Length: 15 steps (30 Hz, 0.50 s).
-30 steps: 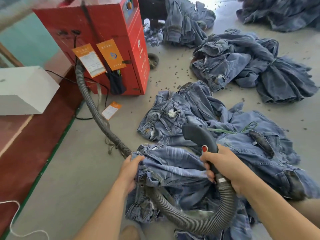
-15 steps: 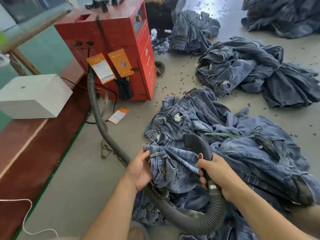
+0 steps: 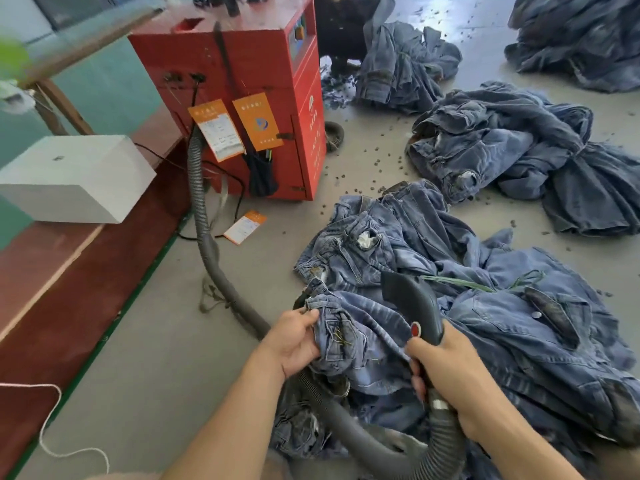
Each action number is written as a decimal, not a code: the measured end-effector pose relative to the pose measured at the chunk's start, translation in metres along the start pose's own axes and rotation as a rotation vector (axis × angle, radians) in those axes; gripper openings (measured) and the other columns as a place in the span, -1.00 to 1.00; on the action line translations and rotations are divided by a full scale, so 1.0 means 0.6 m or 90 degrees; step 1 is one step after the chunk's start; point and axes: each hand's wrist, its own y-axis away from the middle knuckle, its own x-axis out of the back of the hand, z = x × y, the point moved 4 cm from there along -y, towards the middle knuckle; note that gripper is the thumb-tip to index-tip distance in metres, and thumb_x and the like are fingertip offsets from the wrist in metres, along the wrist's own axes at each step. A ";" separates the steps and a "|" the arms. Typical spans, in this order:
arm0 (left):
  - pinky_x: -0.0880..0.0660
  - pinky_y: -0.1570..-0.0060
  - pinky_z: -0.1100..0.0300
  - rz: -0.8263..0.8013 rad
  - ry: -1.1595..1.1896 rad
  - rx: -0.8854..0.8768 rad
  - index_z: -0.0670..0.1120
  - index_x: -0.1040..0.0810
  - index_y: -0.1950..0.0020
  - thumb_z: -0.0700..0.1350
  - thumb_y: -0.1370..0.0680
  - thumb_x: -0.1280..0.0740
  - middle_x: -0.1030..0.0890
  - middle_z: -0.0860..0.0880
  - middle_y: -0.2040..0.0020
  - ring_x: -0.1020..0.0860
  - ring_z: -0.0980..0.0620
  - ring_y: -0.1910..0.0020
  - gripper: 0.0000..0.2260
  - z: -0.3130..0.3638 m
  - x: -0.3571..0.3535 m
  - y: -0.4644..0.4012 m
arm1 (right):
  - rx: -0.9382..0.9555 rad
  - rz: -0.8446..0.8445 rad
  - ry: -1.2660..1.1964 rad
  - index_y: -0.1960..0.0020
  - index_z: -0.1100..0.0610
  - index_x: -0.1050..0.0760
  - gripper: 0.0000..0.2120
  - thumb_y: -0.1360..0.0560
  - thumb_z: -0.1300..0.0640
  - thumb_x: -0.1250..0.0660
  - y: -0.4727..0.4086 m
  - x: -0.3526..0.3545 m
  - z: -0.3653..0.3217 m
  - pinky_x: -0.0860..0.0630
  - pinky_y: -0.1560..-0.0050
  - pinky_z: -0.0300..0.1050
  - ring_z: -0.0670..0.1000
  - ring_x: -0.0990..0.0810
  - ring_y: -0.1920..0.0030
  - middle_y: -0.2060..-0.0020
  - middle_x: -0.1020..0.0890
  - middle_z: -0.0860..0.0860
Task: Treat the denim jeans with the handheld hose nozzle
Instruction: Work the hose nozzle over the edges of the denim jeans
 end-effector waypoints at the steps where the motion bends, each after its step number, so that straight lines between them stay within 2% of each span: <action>1: -0.67 0.17 -0.15 0.001 0.015 0.004 -0.36 -0.51 -0.22 -0.28 -0.75 0.00 -0.70 -0.34 0.01 -0.72 -0.25 0.09 -0.69 0.003 -0.001 -0.003 | 0.005 -0.013 0.019 0.10 0.14 -0.36 -0.88 -0.48 0.27 -0.30 0.012 0.000 0.005 -0.37 0.47 -0.09 0.09 -0.41 0.54 0.46 -0.49 0.12; 4: -0.68 0.24 -0.07 0.014 0.033 0.005 -0.34 -0.52 -0.21 -0.28 -0.74 -0.03 -0.70 -0.34 0.02 -0.73 -0.23 0.11 -0.71 -0.003 -0.004 -0.011 | 0.015 -0.103 0.174 0.09 0.04 -0.40 -0.84 -0.38 0.06 -0.33 0.036 -0.036 0.024 -0.37 0.50 -0.18 0.08 -0.50 0.56 0.49 -0.54 0.02; 6: -0.68 0.21 -0.08 0.025 0.018 -0.006 -0.34 -0.52 -0.25 -0.28 -0.74 -0.05 -0.70 -0.33 -0.01 -0.73 -0.23 0.08 -0.72 -0.005 -0.003 -0.014 | 0.026 -0.117 0.237 0.07 0.03 -0.42 -0.88 -0.44 0.08 -0.34 0.021 -0.060 0.027 -0.42 0.44 -0.17 0.02 -0.54 0.53 0.44 -0.58 0.00; 9: -0.69 0.06 -0.16 0.050 0.002 0.014 -0.38 -0.51 -0.30 -0.25 -0.75 -0.06 -0.66 -0.36 -0.17 -0.68 -0.27 -0.09 -0.69 -0.005 0.007 -0.019 | 0.022 -0.027 0.189 0.04 0.17 -0.38 -0.90 -0.53 0.23 -0.31 -0.014 -0.045 0.010 -0.43 0.43 -0.08 0.09 -0.49 0.51 0.43 -0.56 0.12; 11: -0.70 0.10 -0.12 0.064 0.000 0.020 -0.38 -0.53 -0.24 -0.24 -0.75 -0.05 -0.69 -0.34 -0.09 -0.71 -0.23 -0.01 -0.68 -0.002 0.015 -0.019 | 0.014 0.001 0.099 0.04 0.20 -0.37 -0.89 -0.51 0.27 -0.30 -0.015 -0.019 0.004 -0.41 0.48 -0.06 0.10 -0.45 0.53 0.47 -0.52 0.15; 13: -0.69 0.18 -0.08 0.083 -0.016 0.012 -0.34 -0.56 -0.16 -0.23 -0.75 -0.04 -0.72 -0.29 0.05 -0.74 -0.17 0.14 -0.68 0.000 0.015 -0.021 | 0.019 -0.017 0.084 0.05 0.16 -0.38 -0.84 -0.45 0.14 -0.33 0.009 -0.011 0.005 -0.38 0.52 -0.11 0.09 -0.45 0.56 0.50 -0.51 0.12; 15: -0.70 0.22 -0.05 0.092 -0.022 0.010 -0.34 -0.56 -0.18 -0.23 -0.75 -0.06 -0.71 -0.29 0.05 -0.72 -0.17 0.16 -0.70 -0.003 0.006 -0.023 | 0.014 -0.065 0.136 0.09 0.09 -0.39 -0.79 -0.35 0.04 -0.33 0.032 -0.027 0.017 -0.35 0.55 -0.18 0.09 -0.47 0.60 0.52 -0.51 0.07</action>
